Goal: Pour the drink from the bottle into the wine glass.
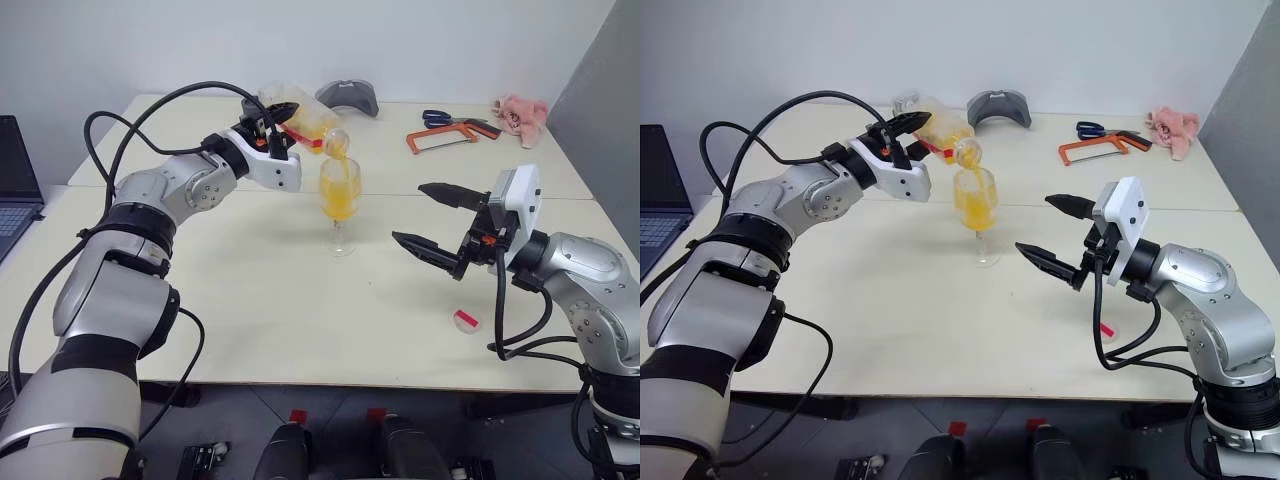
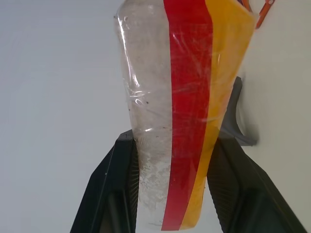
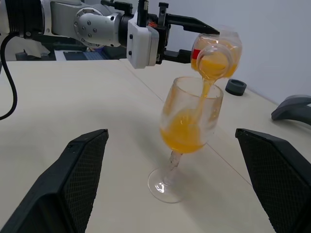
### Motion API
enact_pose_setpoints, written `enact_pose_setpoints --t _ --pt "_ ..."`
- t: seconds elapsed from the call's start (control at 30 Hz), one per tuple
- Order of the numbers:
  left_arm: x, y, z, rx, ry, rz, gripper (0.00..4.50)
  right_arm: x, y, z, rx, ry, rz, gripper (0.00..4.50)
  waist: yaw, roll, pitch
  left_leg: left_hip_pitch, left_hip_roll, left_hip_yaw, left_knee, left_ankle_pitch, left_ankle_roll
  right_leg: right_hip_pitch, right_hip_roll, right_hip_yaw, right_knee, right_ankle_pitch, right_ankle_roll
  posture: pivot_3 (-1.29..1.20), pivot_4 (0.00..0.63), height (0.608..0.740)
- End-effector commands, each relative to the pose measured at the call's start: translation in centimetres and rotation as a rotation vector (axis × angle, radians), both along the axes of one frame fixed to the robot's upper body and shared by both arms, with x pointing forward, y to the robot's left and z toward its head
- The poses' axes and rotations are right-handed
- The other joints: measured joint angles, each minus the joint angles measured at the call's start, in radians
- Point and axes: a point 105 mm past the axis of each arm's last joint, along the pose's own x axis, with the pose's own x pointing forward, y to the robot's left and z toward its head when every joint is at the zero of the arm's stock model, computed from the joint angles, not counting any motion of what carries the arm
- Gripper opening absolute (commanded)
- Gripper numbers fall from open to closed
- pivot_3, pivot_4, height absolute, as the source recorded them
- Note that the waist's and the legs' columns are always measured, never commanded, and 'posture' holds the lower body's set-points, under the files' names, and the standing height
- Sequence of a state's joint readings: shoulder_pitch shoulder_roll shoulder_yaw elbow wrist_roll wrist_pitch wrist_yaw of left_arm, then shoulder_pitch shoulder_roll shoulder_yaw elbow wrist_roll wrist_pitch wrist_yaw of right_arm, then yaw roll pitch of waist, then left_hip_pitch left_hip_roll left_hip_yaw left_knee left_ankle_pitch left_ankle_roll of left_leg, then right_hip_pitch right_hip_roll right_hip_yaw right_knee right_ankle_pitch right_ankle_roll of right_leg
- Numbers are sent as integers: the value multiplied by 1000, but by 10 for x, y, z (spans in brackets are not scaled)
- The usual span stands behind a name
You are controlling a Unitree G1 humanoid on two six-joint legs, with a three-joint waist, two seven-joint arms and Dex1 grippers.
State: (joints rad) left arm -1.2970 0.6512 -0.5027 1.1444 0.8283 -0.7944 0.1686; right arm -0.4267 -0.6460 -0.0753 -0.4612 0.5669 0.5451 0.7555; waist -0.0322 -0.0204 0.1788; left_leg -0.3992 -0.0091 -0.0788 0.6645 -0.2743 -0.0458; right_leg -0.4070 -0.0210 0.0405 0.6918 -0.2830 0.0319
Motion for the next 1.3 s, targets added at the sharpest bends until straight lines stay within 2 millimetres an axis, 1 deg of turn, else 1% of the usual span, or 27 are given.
enact_pose_setpoints --t 0.03,0.9,1.03,1.1,1.23,1.3 --pt "-4 -1 29 -27 -86 -12 1618 -4 2 9 0 -52 8 4500 0 0 0 0 0 0 0 0 0 0 0 0 0 0 0 0 150 740" --pt "-3 -2 30 -21 -91 -13 1618 -5 5 5 -2 -50 0 4500 0 0 0 0 0 0 0 0 0 0 0 0 0 0 0 0 150 740" --pt "-1 -2 28 -84 -48 -7 1618 -5 6 5 -5 -56 -7 4500 0 0 0 0 0 0 0 0 0 0 0 0 0 0 0 0 150 740" --pt "0 -3 26 -130 -11 -14 1618 -5 6 5 -9 -60 -14 4500 0 0 0 0 0 0 0 0 0 0 0 0 1 0 0 0 150 740" --pt "-2 -10 20 -165 36 -50 1618 -6 6 6 -21 -75 -24 4500 0 0 0 0 0 0 1 0 0 0 0 0 1 0 0 0 150 740" --pt "-1 -13 17 -239 88 -65 1618 -6 7 7 -26 -86 -24 4500 0 0 0 0 0 0 0 0 0 0 0 0 1 0 0 0 150 740"
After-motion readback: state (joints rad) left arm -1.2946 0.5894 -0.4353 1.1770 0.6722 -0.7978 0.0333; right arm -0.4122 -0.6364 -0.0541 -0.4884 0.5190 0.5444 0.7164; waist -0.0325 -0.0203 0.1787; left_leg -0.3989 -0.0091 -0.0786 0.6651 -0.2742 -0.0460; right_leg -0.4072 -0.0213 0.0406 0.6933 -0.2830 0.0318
